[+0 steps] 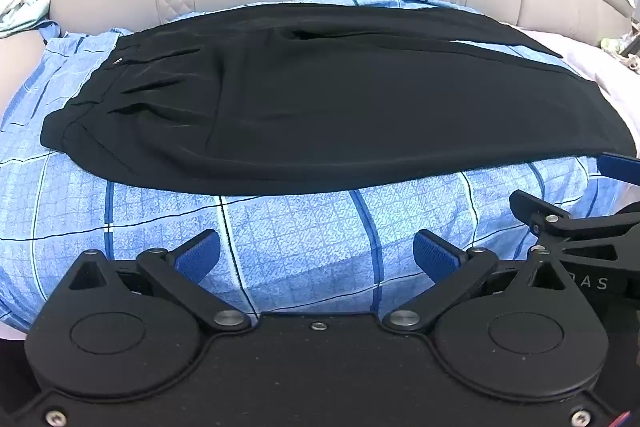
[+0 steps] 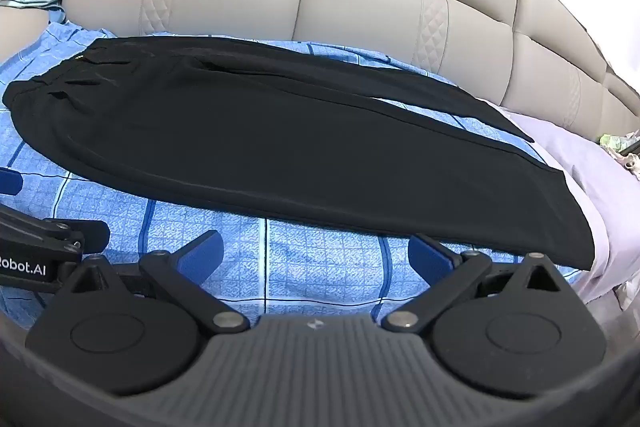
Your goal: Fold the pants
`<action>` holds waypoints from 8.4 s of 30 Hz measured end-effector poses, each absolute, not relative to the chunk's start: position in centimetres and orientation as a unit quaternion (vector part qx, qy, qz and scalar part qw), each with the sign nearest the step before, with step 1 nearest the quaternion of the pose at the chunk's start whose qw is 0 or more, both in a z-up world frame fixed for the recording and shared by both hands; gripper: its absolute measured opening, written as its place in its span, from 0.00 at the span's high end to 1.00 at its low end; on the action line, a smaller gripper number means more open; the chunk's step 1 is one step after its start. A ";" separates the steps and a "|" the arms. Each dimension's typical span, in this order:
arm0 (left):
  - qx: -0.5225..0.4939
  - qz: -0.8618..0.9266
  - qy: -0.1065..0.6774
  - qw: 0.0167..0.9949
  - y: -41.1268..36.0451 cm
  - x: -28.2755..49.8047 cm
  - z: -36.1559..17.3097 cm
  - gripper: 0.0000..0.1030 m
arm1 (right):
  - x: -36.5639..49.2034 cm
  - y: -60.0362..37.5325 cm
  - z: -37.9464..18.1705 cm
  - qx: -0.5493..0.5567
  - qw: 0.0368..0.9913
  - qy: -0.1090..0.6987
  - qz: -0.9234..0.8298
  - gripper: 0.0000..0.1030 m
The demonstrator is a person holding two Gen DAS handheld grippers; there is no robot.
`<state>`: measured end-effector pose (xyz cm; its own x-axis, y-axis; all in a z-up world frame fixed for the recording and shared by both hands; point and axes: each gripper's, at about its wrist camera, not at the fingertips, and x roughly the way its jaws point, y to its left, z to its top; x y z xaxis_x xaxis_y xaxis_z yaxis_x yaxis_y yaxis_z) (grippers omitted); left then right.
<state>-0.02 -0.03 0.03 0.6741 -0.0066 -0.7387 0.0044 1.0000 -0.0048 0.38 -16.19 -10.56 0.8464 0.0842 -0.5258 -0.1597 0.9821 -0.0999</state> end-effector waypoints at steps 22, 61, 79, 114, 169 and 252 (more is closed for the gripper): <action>0.008 -0.003 0.404 0.914 -0.4 0.2 0.1 0.00 | 0.7 -16.5 -10.8 -0.067 0.959 0.270 0.058 0.00; 0.016 -0.005 0.396 0.918 -0.3 0.2 0.5 0.00 | 0.5 -16.5 -10.5 -0.070 0.959 0.270 0.056 0.00; 0.018 -0.005 0.394 0.919 -0.4 0.2 0.7 0.00 | 0.4 -16.5 -10.3 -0.073 0.959 0.269 0.055 0.00; 0.010 0.095 0.358 0.929 10.8 8.2 3.0 0.00 | 10.5 -15.2 -9.5 0.031 0.961 0.253 0.107 0.00; -0.267 0.222 0.234 0.908 28.1 8.9 -6.0 0.74 | 37.8 31.7 -5.1 -0.130 0.868 0.419 0.232 0.53; -0.264 0.415 0.338 0.802 43.7 39.2 -5.3 0.10 | 57.2 -27.9 -6.5 0.245 0.900 0.352 -0.075 0.97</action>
<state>39.22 43.73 -5.29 0.4262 0.4877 -0.7619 -0.8450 0.5153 -0.1428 57.23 -27.87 -6.48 0.7412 0.0381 -0.6702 0.3065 0.8691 0.3883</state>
